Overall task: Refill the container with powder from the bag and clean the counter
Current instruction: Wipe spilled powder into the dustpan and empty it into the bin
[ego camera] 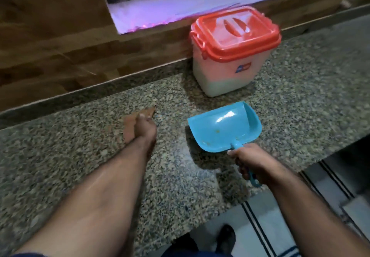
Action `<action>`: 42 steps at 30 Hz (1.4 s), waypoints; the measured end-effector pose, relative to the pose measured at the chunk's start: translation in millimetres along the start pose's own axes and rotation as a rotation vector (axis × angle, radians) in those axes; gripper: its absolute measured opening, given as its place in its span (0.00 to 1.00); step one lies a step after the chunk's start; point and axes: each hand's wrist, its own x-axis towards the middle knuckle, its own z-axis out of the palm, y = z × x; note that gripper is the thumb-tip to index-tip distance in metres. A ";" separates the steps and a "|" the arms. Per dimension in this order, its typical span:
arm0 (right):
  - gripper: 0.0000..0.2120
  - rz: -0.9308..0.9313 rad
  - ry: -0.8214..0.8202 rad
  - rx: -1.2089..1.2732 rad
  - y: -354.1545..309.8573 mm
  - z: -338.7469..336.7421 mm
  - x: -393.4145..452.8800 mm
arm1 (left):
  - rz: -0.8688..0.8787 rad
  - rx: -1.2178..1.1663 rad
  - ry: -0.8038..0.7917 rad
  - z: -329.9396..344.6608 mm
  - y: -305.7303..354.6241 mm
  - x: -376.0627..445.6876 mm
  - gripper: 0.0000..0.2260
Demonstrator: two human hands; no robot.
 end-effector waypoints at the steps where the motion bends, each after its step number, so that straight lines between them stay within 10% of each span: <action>1: 0.06 0.010 0.019 0.030 5.7 -4.6 -0.4 | 0.051 0.017 -0.065 19.8 11.1 -2.5 0.18; 14: 0.06 0.096 0.083 0.174 115.6 -100.9 -56.4 | 0.627 -0.016 -0.635 146.9 44.2 -203.0 0.21; 20: 0.09 0.092 0.074 0.129 205.7 -139.4 -96.1 | 0.454 0.024 -0.444 137.9 31.8 -294.4 0.12; 25: 0.05 0.074 0.116 0.089 280.7 -134.1 -118.3 | -0.122 -0.700 -0.380 131.2 37.5 -305.9 0.07; 32: 0.04 0.122 0.039 0.052 332.5 -119.0 -126.7 | -0.193 -1.061 -0.223 92.9 28.3 -339.5 0.11; 42: 0.07 0.079 -0.067 -0.011 325.9 -95.2 -94.0 | -0.095 -0.441 0.280 58.2 -16.7 -314.7 0.13</action>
